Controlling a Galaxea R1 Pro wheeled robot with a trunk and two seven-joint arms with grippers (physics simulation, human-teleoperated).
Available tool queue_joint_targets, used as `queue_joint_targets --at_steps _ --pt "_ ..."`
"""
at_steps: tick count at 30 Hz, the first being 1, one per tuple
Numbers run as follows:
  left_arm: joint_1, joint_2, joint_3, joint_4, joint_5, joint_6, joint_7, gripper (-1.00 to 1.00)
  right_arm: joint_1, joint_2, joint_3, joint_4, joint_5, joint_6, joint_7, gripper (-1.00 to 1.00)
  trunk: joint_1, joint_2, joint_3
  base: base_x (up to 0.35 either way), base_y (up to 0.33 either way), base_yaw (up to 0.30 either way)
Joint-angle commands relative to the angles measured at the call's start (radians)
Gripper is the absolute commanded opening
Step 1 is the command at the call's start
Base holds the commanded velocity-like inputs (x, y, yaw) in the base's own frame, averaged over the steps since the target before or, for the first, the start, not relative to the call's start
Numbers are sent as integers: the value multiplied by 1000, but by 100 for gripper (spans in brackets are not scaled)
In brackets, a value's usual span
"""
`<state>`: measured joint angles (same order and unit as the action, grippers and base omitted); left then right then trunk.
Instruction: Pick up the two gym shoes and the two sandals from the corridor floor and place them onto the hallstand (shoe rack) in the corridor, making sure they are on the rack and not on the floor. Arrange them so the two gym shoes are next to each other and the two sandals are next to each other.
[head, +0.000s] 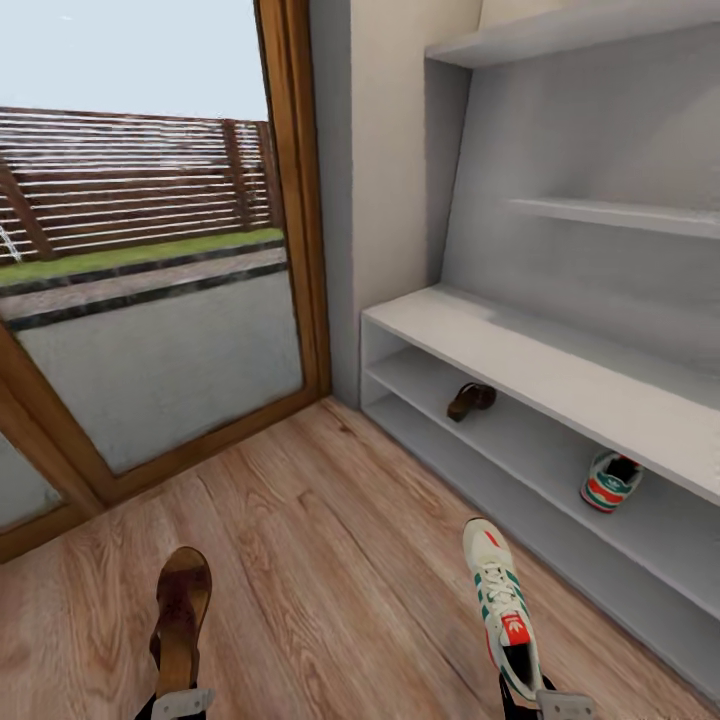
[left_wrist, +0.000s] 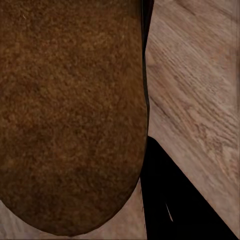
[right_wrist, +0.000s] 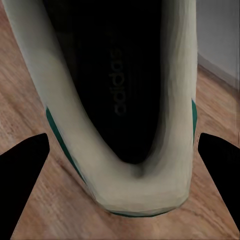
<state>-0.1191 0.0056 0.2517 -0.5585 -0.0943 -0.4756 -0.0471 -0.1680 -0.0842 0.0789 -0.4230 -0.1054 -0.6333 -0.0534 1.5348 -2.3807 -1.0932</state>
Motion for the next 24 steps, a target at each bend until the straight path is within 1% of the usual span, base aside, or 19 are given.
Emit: queue_joint_targets --at_steps 1,7,10,19,24 --pt "-1 -1 8 0 -13 -3 -4 -100 -1 -1 9 0 -10 -3 -5 -100 0 0 -1 117 100 -262" --pt "-1 -1 8 0 -13 -3 -4 -100 -1 -1 9 0 -10 -3 -5 -100 0 0 -1 43 75 -262" --pt "-1 -1 8 0 -13 -3 -4 -100 -1 -1 9 0 -10 -3 -5 -100 0 0 -1 3 212 -262" --pt "-1 -1 8 0 -13 -3 -4 -100 -1 -1 9 0 -10 -3 -5 -100 0 0 -1 0 289 -262" --pt "-1 -1 8 0 -13 -3 -4 -100 -1 -2 9 0 -10 -3 -5 -100 0 0 -1 0 76 -262"
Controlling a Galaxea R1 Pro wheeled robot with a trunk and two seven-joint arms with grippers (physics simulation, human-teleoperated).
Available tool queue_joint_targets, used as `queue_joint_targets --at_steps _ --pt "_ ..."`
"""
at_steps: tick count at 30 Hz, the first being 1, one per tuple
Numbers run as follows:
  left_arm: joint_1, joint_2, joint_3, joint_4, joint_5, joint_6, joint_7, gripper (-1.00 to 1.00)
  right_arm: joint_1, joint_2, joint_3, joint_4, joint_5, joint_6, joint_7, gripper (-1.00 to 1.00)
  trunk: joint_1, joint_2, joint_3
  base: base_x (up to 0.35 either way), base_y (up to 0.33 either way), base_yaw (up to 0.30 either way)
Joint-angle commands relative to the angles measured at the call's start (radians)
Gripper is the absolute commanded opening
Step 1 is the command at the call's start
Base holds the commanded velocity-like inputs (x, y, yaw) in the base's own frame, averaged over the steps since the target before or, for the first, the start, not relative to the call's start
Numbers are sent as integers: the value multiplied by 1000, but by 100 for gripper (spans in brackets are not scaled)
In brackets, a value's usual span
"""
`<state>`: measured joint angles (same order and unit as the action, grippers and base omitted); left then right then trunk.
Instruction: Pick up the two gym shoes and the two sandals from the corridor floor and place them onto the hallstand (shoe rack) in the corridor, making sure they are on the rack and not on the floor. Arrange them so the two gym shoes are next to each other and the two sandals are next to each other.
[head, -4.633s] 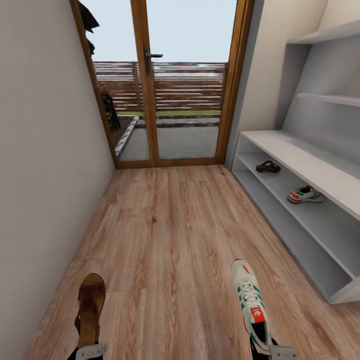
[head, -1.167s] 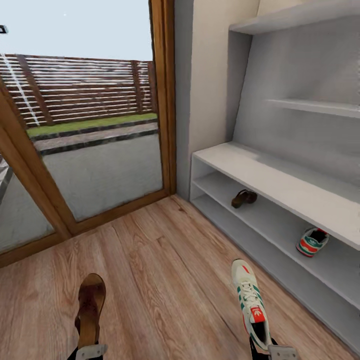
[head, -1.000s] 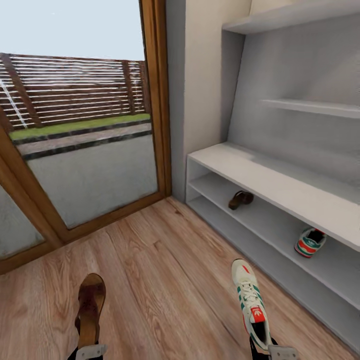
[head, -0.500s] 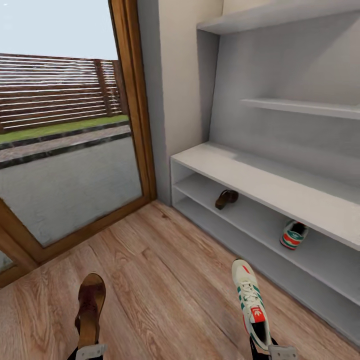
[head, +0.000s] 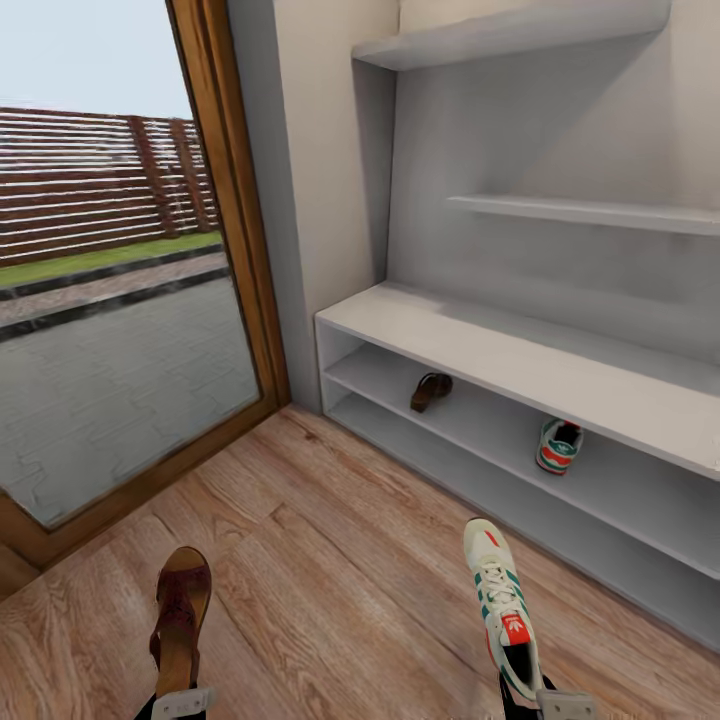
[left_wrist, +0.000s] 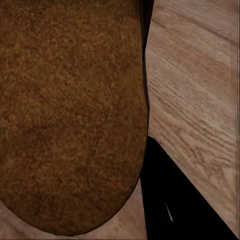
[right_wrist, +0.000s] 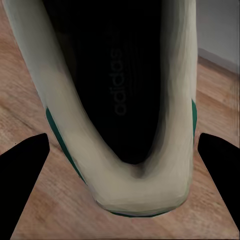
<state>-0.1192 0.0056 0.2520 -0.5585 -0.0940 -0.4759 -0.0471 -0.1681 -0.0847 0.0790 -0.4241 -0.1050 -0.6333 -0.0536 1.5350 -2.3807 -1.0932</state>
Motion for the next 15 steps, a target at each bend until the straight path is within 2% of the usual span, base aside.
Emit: queue_joint_targets --at_steps 1,12,15 --pt "0 -1 7 0 -13 -3 -4 -100 -1 -1 8 1 -10 -3 -5 -100 0 0 -1 0 18 -262" --pt "0 -1 7 0 -13 -4 -4 -100 -1 -1 8 1 -10 -3 -5 -100 0 0 -1 0 3 -262" --pt "0 -1 7 -1 -12 -4 -4 -100 -1 -1 8 1 -10 -3 -5 -100 0 0 -1 36 133 -262"
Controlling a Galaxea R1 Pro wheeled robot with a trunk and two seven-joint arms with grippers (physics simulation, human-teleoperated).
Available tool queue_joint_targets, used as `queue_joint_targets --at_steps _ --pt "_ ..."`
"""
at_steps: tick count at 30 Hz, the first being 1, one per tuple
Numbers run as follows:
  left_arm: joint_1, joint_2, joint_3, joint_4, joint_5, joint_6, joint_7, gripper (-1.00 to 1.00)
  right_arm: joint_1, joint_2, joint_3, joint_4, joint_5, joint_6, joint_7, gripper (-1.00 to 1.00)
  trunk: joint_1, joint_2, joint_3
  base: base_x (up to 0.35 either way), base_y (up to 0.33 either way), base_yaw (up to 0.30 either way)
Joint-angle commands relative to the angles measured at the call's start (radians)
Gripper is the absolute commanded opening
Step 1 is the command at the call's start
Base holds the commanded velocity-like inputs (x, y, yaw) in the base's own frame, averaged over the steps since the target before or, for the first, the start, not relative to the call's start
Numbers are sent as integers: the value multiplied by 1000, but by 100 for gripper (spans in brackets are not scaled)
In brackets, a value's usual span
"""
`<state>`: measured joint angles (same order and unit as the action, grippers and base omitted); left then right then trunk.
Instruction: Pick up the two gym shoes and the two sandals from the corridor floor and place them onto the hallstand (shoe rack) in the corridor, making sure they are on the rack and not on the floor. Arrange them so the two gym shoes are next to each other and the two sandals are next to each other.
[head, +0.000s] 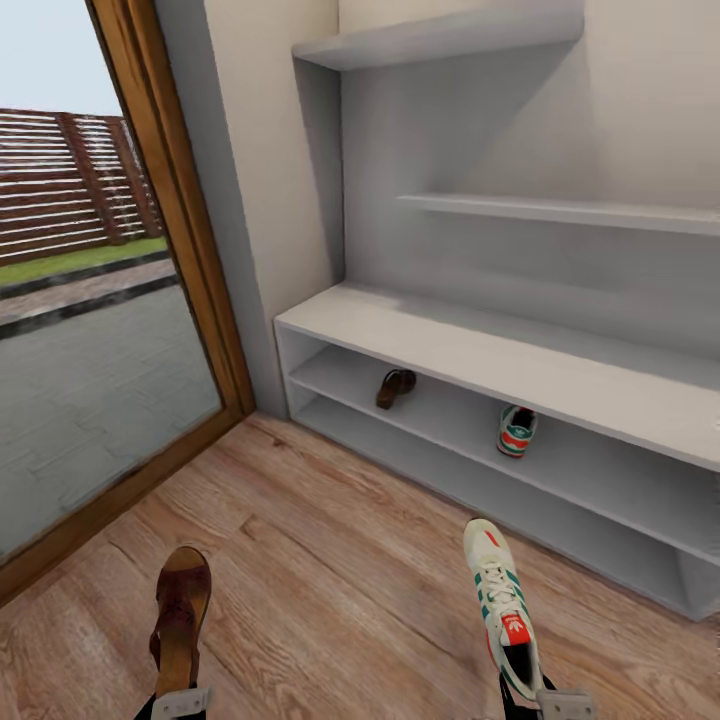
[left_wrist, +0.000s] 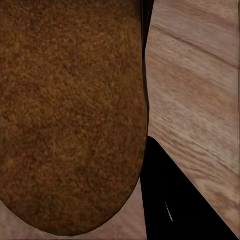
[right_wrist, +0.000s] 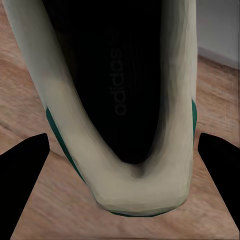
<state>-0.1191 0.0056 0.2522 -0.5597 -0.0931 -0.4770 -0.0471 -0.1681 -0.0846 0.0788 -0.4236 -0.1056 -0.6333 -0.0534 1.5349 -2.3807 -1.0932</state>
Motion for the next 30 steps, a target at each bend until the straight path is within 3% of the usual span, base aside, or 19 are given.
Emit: queue_joint_targets --at_steps 1,24,30 --pt "-1 -1 8 0 -13 -3 -4 -100 -1 -1 9 1 -9 -3 -5 -100 0 0 -1 60 218 -262" --pt "-1 -1 7 1 -13 -2 -4 -100 -1 -1 9 1 -9 -3 -5 -100 0 0 -1 64 290 -262" --pt "-1 -1 7 1 -13 -2 -4 -100 -1 -1 9 1 -9 -3 -5 -100 0 0 -1 2 152 -262"
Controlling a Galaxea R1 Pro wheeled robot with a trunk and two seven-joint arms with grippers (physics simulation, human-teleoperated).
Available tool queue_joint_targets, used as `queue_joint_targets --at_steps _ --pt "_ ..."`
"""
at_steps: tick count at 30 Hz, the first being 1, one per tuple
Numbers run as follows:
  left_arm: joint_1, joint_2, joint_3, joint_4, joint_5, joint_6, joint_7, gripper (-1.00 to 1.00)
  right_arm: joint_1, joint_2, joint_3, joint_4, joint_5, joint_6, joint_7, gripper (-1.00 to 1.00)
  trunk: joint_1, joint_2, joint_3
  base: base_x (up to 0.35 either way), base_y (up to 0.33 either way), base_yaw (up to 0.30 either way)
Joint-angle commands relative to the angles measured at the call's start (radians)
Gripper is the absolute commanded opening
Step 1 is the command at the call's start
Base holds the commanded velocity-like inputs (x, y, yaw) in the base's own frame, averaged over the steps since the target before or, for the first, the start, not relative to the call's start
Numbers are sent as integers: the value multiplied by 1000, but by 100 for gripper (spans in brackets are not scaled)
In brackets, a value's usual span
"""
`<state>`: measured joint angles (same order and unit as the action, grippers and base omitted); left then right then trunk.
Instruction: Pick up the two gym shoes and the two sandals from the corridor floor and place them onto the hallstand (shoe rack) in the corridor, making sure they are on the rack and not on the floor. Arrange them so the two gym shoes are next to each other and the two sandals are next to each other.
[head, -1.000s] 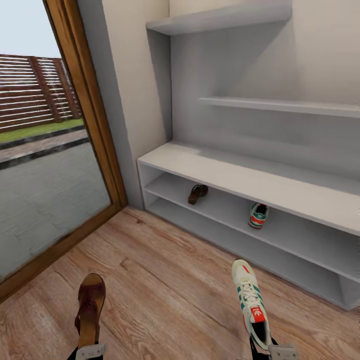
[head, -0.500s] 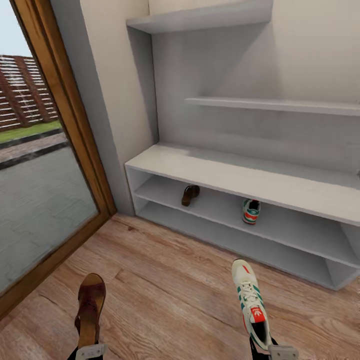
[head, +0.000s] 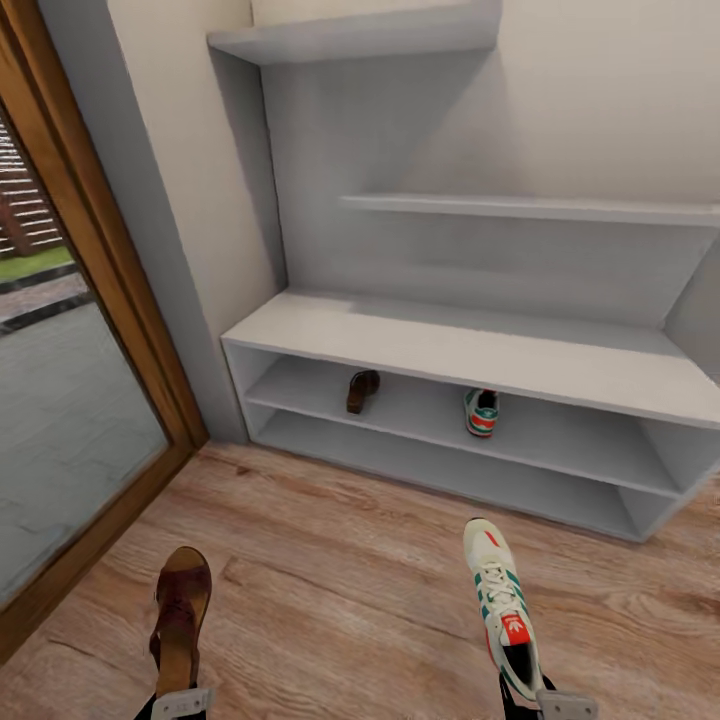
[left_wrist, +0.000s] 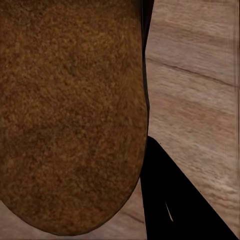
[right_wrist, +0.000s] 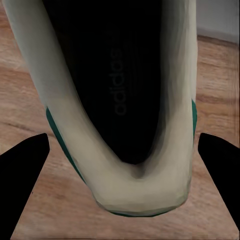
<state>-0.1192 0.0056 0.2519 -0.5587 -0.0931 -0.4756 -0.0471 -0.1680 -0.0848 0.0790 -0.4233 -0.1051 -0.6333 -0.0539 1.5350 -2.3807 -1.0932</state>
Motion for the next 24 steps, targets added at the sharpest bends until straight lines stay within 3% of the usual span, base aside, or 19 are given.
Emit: queue_joint_targets --at_steps 1,13,24 --pt "-1 -1 7 0 -13 -3 -4 -100 -1 -1 8 1 -10 -3 -5 -100 0 0 -1 1 46 -262" --pt "-1 -1 8 0 -14 -3 -4 -100 -1 -1 8 0 -10 -3 -5 -100 0 0 -1 0 15 -252" --pt "-1 -1 8 0 -14 -3 -4 -100 -1 -1 8 0 -9 -3 -5 -100 0 0 -1 0 212 -241"
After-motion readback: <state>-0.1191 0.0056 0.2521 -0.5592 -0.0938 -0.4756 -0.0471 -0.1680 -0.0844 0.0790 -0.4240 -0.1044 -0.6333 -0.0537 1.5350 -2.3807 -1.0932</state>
